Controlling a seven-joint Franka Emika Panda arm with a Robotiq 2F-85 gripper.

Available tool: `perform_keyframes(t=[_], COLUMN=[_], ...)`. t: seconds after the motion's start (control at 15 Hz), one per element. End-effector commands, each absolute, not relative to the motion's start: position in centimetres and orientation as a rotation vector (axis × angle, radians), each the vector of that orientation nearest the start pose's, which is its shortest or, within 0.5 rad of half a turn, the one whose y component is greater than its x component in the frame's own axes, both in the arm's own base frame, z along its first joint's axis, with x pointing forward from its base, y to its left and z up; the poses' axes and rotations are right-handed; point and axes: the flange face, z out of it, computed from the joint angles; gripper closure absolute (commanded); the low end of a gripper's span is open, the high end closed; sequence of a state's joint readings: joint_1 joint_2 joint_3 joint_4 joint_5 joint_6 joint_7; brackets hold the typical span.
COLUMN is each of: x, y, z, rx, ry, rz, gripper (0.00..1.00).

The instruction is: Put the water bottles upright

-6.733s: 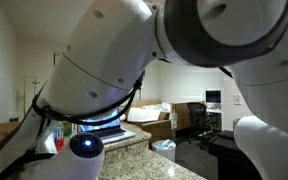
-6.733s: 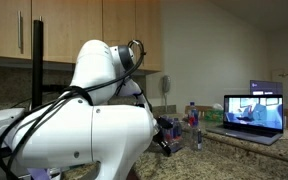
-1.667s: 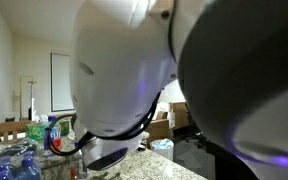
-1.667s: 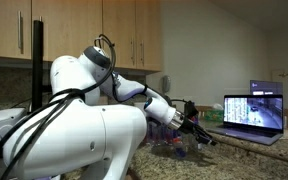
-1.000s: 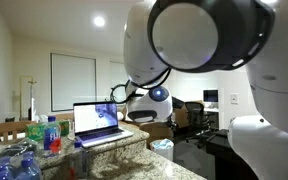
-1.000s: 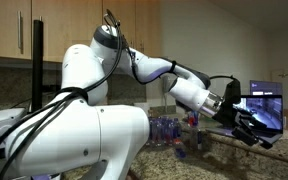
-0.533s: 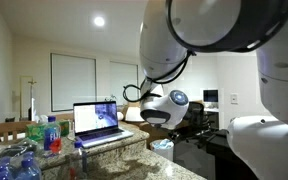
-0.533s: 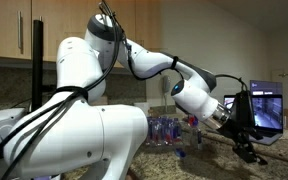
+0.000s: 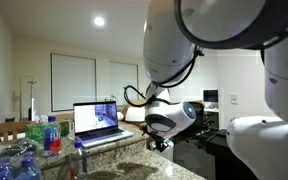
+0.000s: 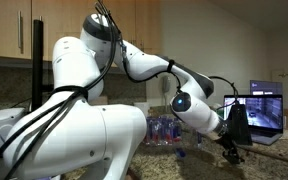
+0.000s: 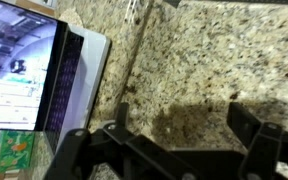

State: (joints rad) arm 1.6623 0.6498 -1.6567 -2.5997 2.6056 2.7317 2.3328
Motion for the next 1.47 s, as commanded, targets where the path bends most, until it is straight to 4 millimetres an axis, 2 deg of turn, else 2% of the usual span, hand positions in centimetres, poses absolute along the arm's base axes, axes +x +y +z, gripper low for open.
perform_keyframes(t=[0.0, 0.13, 0.27, 0.33, 0.47, 0.8, 0.93, 1.0, 1.07, 1.2, 1.4], x=[41.0, 41.6, 41.4, 41.5, 41.7, 41.7, 42.1, 41.8, 40.9, 40.3, 40.2], y=[-3.7, -0.7, 0.7, -0.2, 1.2, 1.2, 2.0, 2.1, 1.3, 0.1, -2.4], z=[28.6, 29.0, 30.2, 29.2, 30.0, 30.0, 30.1, 30.8, 31.2, 32.9, 34.6], rx=[1.335, 1.264, 1.239, 1.285, 1.266, 1.262, 1.147, 1.101, 1.06, 0.996, 0.841], ry=[1.784, 1.889, 1.894, 1.868, 1.88, 1.881, 2.01, 2.043, 2.1, 2.164, 2.259], rz=[0.64, 0.572, 0.397, 0.498, 0.437, 0.424, 0.378, 0.322, 0.273, 0.118, -0.044], gripper=[0.0, 0.0, 0.0, 0.0, 0.0, 0.0, 0.0, 0.0, 0.0, 0.0, 0.0])
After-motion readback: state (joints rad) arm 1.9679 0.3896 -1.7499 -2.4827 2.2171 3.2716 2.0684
